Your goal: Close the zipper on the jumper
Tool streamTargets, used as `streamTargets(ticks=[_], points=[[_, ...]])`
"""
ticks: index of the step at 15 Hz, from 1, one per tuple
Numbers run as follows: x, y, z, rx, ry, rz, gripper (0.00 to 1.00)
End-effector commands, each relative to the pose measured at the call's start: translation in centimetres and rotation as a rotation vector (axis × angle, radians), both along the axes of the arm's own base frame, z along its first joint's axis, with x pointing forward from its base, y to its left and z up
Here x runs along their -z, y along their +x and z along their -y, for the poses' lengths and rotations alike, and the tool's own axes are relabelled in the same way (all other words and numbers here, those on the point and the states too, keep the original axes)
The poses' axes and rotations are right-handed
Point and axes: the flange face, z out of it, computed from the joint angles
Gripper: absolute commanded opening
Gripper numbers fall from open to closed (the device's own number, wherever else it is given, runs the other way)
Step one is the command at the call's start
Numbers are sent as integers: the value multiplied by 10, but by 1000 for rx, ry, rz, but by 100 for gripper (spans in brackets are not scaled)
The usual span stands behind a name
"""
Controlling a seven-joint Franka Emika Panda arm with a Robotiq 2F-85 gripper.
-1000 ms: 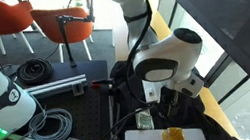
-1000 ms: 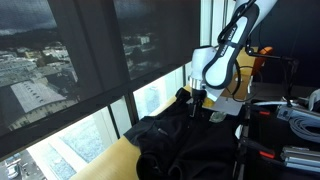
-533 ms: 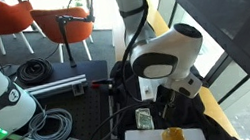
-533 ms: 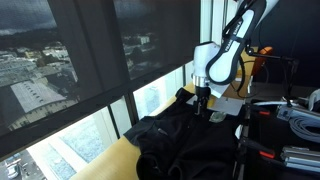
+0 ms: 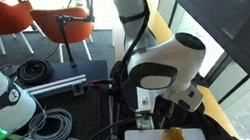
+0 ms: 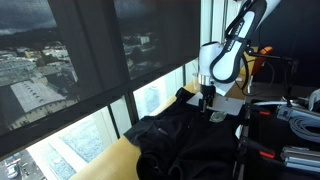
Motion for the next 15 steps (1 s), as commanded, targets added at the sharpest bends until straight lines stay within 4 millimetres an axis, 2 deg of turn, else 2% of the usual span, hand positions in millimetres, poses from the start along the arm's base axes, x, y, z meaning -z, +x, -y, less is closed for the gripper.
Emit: streamTargets(ticks=[1,10,15], points=[[3,3,8,-16,-1,17,100],[16,18,5,-26,2,37,100],[16,27,-10,-35,10,43,100]])
